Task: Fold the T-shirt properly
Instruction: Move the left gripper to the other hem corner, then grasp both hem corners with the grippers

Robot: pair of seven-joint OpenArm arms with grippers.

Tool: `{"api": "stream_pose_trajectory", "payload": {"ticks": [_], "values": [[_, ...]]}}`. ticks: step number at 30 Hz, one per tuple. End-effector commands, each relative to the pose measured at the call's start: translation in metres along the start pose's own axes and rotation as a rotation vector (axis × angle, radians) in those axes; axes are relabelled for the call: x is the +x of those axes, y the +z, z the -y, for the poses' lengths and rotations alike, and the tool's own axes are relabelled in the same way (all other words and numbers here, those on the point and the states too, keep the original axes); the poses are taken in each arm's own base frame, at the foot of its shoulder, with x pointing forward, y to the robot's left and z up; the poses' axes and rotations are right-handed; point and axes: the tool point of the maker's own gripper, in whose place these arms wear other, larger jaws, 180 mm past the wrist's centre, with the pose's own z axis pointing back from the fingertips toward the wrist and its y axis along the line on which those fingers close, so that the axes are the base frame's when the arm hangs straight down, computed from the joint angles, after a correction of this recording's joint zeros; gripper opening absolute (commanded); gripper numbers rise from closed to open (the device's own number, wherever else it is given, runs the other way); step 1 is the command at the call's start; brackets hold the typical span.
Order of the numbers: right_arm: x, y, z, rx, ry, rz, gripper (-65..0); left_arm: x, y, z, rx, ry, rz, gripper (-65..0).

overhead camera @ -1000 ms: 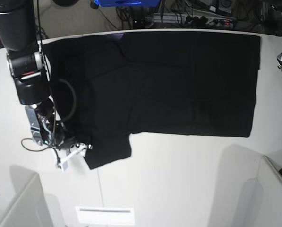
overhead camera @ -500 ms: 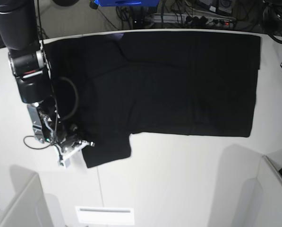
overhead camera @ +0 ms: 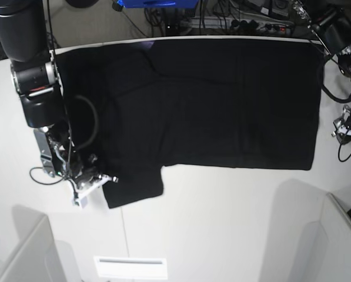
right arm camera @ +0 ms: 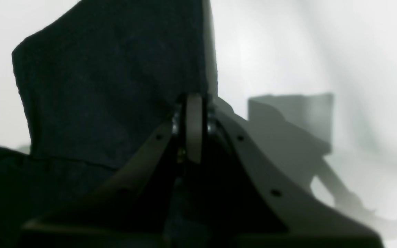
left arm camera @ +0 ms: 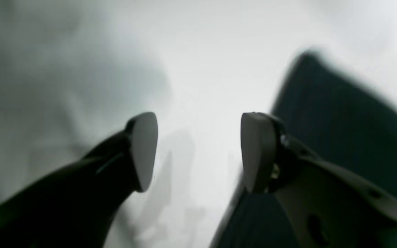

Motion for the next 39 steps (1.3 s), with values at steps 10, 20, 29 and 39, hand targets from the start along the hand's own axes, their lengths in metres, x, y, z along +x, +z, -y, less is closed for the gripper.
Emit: {"api": "stream_pose_trajectory", "payload": {"ticks": [10,20,29,39], "values": [[0.013,0.004,-0.001,-0.004,0.011,0.012,-65.0,0.038,-0.042,0.053,-0.103,0.005,0.011,-28.0],[0.013,0.004,-0.001,-0.004,0.011,0.012,-65.0,0.035,-0.082,0.093,-0.166,0.018,-0.023,-28.0],[0.012,0.004,-0.002,-0.004,0.016,0.011,-65.0,0.026,-0.099,0.109,-0.18,0.008,-0.043,-28.0],[0.013,0.005,0.001,-0.009,0.016,0.013,-65.0,0.011,-0.108,0.115,-0.179,-0.028,-0.06,-29.1]]}}
